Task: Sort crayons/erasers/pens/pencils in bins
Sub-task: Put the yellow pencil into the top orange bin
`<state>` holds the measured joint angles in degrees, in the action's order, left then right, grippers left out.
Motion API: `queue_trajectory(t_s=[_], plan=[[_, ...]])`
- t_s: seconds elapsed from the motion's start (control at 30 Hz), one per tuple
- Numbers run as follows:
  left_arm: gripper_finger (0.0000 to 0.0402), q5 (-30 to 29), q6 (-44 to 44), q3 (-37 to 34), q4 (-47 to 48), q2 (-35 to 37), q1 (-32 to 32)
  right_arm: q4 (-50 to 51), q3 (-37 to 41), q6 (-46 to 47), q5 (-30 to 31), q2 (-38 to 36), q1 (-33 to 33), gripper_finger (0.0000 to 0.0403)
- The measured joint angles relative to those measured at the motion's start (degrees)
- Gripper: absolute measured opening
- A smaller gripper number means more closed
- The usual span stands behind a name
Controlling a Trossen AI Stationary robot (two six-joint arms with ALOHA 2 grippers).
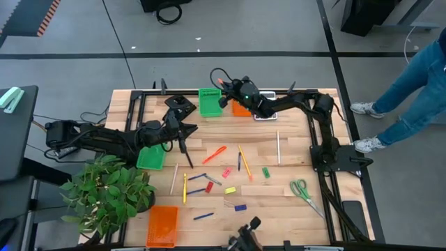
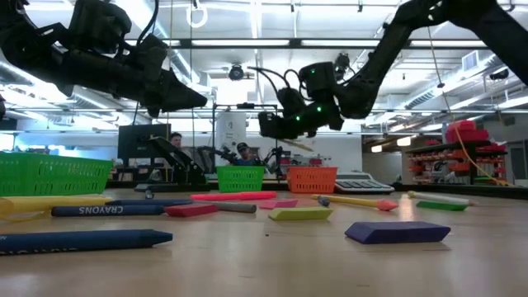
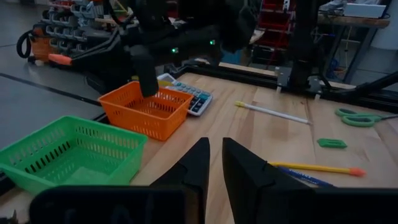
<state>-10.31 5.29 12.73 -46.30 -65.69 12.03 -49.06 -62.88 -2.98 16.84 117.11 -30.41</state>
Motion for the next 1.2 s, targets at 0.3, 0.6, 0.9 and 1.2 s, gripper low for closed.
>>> queue_trajectory(t_s=[0.3, 0.6, 0.9, 1.2], plan=[[0.0049, 0.0, 0.1, 0.0, 3.2, 0.0, 0.1, 0.0, -0.1, 3.1, -0.5, 0.3, -3.6, 0.004], [0.0048, 0.0, 0.9, 0.0, 3.0, 0.0, 0.1, 2.2, 0.0, 5.9, 1.3, -0.1, -3.5, 0.004], [0.0045, 0.0, 4.8, 0.0, 5.5, 0.0, -1.7, 12.8, 0.0, 16.4, 3.7, -2.2, -4.8, 0.0041], [0.0037, 0.0, 4.8, 0.0, 5.9, 0.0, -4.6, 19.8, 0.0, 23.7, 2.1, -2.6, -5.0, 0.0041]])
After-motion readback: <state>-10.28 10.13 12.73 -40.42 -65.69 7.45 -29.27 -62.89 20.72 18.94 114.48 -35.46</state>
